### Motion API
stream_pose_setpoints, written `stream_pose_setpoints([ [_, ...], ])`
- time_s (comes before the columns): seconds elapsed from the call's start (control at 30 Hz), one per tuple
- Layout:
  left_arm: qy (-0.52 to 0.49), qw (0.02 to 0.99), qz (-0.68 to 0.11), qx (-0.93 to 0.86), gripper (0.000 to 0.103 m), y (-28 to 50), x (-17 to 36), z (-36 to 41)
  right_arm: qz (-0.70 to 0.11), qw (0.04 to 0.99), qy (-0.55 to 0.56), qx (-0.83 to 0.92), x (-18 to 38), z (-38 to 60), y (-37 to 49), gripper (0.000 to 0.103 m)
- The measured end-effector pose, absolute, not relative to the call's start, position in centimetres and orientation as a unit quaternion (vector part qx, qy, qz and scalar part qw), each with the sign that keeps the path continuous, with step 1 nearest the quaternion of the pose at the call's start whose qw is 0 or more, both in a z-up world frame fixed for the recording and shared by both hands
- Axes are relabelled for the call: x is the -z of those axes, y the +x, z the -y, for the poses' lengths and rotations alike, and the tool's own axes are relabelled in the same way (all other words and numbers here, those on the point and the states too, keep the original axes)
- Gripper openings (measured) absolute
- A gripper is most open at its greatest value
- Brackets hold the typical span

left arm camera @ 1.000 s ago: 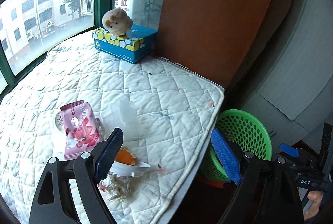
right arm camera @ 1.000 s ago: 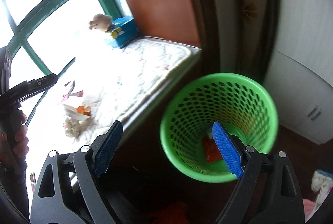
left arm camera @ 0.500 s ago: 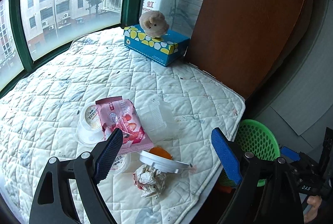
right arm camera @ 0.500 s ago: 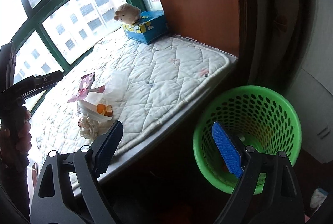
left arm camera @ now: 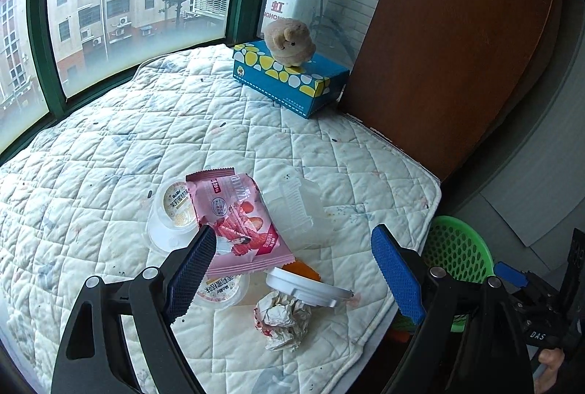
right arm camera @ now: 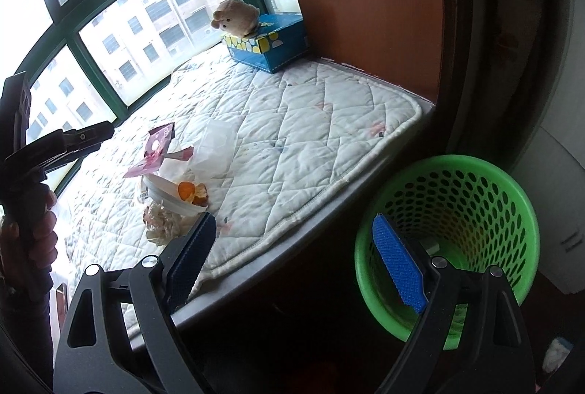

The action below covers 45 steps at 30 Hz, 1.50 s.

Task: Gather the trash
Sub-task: 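Move both tools back over the mattress toward the pink wrapper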

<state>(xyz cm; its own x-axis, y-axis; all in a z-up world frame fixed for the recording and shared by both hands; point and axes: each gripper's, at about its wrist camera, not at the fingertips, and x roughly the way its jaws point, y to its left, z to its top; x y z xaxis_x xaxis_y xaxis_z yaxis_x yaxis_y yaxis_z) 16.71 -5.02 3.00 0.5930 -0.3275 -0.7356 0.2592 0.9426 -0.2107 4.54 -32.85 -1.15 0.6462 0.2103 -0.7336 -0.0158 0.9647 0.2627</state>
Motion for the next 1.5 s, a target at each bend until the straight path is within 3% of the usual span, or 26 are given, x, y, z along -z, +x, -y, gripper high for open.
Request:
stream_pose_setpoints([
  [1.5,-0.058,0.895,-0.424,0.124,0.084,17.8,-2.6,0.9,-0.410,0.901,0.106,-0.095,0.8,30.0,6.5,0.087],
])
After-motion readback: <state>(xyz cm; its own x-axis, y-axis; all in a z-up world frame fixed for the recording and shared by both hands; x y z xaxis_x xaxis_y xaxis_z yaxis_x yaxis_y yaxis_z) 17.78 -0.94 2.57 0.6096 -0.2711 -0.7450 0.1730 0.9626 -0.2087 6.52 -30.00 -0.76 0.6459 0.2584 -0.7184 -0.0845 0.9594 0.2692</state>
